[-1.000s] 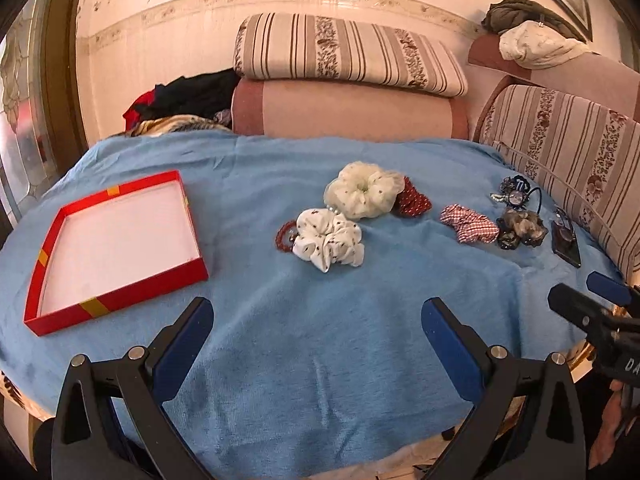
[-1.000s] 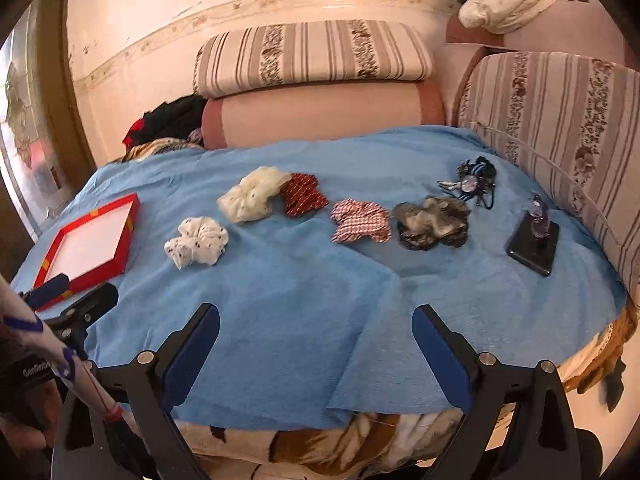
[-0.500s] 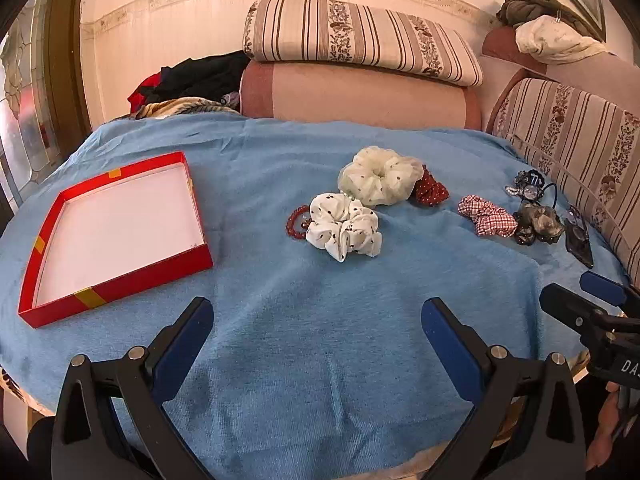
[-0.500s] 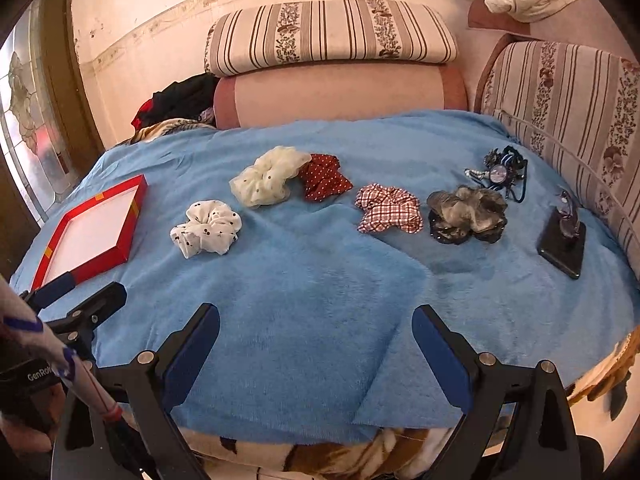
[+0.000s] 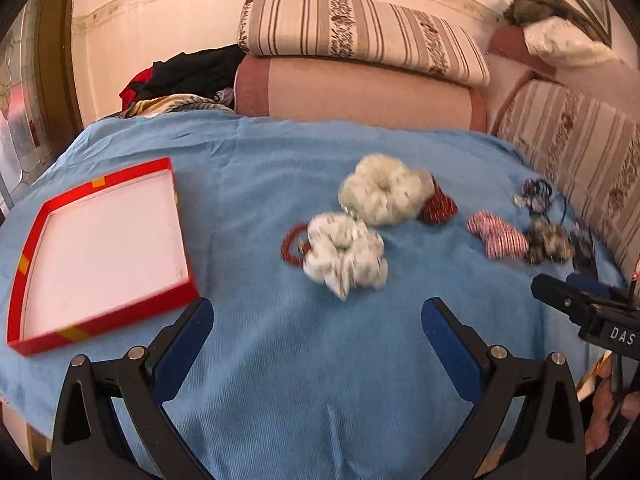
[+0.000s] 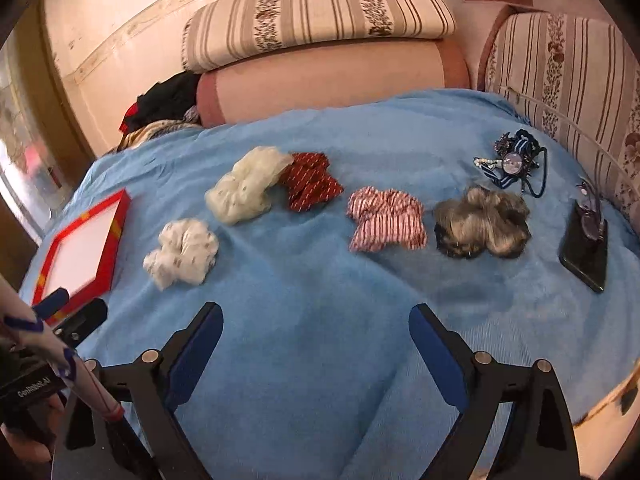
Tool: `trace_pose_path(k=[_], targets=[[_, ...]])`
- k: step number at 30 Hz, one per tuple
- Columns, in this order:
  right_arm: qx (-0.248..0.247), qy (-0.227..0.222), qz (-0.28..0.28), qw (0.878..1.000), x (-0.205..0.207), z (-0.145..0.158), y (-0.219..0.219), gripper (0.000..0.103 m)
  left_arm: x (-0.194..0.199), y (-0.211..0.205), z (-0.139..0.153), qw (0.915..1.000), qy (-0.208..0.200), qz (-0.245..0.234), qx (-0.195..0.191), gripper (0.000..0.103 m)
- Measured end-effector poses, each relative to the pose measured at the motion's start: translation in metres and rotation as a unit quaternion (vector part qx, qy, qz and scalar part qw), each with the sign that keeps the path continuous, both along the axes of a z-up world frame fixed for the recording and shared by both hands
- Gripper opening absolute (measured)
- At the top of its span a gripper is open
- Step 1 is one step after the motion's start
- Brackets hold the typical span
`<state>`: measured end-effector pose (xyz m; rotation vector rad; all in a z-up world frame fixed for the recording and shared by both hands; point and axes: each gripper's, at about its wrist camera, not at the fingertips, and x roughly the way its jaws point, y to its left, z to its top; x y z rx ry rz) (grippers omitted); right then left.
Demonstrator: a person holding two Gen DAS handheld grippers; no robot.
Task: Organize jewelry
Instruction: 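Move left tool to white cherry scrunchie while right tool approaches plaid scrunchie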
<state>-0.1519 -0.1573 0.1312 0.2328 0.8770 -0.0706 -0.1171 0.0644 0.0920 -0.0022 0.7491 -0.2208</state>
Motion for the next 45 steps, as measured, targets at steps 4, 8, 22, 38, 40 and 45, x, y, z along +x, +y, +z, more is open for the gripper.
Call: trace_pose_path(k=[4,8,22,38,40,45], targets=[[0.006,-0.012,-0.008,1.000,0.024,0.007,-0.013,0.089,0.033,0.013,0.000,0.9995,0.019,0.009,-0.025,0.103],[0.015,-0.020,-0.005,1.000,0.045,0.009,-0.018,0.084,0.060,0.019,-0.008,0.9977,0.047,0.005,-0.049,0.103],[0.034,-0.003,-0.043,0.999,0.054,-0.020,-0.047,0.084,0.097,-0.032,-0.046,0.9978,0.059,-0.028,0.014,0.083],[0.056,0.025,-0.087,0.994,0.068,-0.042,-0.069,0.084,0.105,-0.065,-0.066,0.9959,0.040,-0.038,0.072,0.067],[0.056,0.027,-0.088,0.994,0.071,-0.043,-0.069,0.084,0.104,-0.066,-0.065,0.9958,0.037,-0.040,0.073,0.063],[0.062,0.030,-0.087,0.994,0.075,-0.045,-0.069,0.084,0.102,-0.068,-0.062,0.9959,0.034,-0.045,0.071,0.053]])
